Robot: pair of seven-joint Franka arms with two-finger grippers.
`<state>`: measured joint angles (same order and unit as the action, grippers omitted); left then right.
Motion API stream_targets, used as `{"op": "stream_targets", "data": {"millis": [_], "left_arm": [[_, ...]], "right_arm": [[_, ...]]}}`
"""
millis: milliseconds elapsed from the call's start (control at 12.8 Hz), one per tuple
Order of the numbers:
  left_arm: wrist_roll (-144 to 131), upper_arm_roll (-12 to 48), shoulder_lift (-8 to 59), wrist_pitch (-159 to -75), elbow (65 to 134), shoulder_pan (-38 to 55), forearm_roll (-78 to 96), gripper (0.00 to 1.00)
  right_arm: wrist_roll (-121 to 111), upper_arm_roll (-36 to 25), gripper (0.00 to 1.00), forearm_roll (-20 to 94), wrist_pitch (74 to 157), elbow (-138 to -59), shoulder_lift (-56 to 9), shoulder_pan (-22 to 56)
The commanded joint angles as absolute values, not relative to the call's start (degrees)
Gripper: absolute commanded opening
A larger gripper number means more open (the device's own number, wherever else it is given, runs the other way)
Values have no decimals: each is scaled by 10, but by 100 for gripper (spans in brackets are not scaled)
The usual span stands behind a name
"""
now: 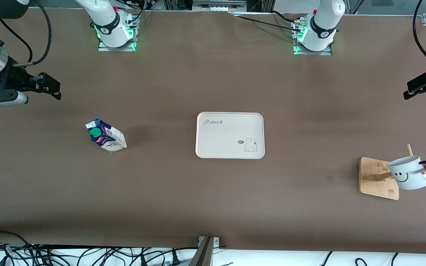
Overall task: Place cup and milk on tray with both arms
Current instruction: 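Reach the right gripper to the milk carton and grasp it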
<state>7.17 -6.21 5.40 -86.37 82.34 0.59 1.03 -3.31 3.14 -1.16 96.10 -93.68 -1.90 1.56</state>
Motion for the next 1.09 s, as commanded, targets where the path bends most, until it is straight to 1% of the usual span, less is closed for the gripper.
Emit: {"op": "stream_targets", "data": {"millis": [0,312,468,625,781,1015], "left_arm": [[72,-62,59,-854,809,8,18,100],[72,-62,71,-859,809,11,14,100],[72,-62,71,-859,809,11,16,100],[72,-62,71,-859,809,12,16,100],[72,-61,71,-859,809,12,18,100],[72,-62,71,-859,809,12,18,100]], "right_arm": [[-41,33,100,2,961,-921,-39,9],[-63,35,100,-3,963,-920,-97,18],[-61,35,100,-4,990,-929,-130,40],[-61,35,100,-4,1039,-966,-141,43],[-67,35,100,-4,1104,-1016,-143,43],[-81,34,100,-2,1175,-1083,-144,43]]}}
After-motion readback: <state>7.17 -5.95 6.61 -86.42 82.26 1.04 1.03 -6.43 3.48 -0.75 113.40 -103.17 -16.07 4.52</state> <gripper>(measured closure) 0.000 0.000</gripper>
